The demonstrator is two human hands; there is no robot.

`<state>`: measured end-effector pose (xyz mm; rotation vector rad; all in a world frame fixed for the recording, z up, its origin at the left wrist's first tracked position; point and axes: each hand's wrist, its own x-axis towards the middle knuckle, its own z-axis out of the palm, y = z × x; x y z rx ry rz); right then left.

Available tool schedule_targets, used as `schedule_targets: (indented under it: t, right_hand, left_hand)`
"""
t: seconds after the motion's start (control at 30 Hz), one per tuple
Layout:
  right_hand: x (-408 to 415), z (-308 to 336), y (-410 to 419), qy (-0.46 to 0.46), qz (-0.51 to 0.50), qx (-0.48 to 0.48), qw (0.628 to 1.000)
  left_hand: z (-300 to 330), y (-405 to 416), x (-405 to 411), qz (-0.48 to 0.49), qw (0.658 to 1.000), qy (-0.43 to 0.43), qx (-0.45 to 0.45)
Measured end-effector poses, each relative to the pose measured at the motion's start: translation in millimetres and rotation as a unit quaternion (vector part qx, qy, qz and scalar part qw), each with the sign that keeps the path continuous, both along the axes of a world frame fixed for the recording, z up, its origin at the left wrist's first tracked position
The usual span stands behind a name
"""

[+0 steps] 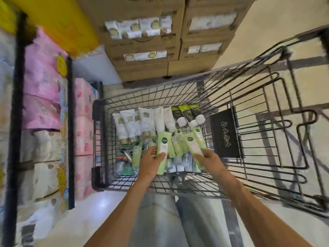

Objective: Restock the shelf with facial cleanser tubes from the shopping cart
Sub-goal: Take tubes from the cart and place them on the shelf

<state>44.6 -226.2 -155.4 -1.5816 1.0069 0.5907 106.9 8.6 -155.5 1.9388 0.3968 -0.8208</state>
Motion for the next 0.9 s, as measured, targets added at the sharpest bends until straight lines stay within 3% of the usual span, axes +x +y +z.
schedule_targets:
  t: [0.2,0.53,0.7,0.9]
  right_hand:
    - [-4,82,15,-0.047,-0.030,0.027,0.998]
    - [-13,149,17,-0.123,0.130,0.060,0.982]
    - [-11,166,16,-0.150,0.268,0.064,0.950]
    - [-37,186,55,-0.177,0.466,0.077,0.864]
  left_hand:
    - [66,4,-15,0.073,0.996,-0.032,-0.039]
    - [131,-12,-58,0.182,0.977,-0.095,-0.050]
    - [144,-14,-115,0.296,0.947,-0.124,-0.021]
    - [159,-10,-212,0.449,0.880,-0.153,0.008]
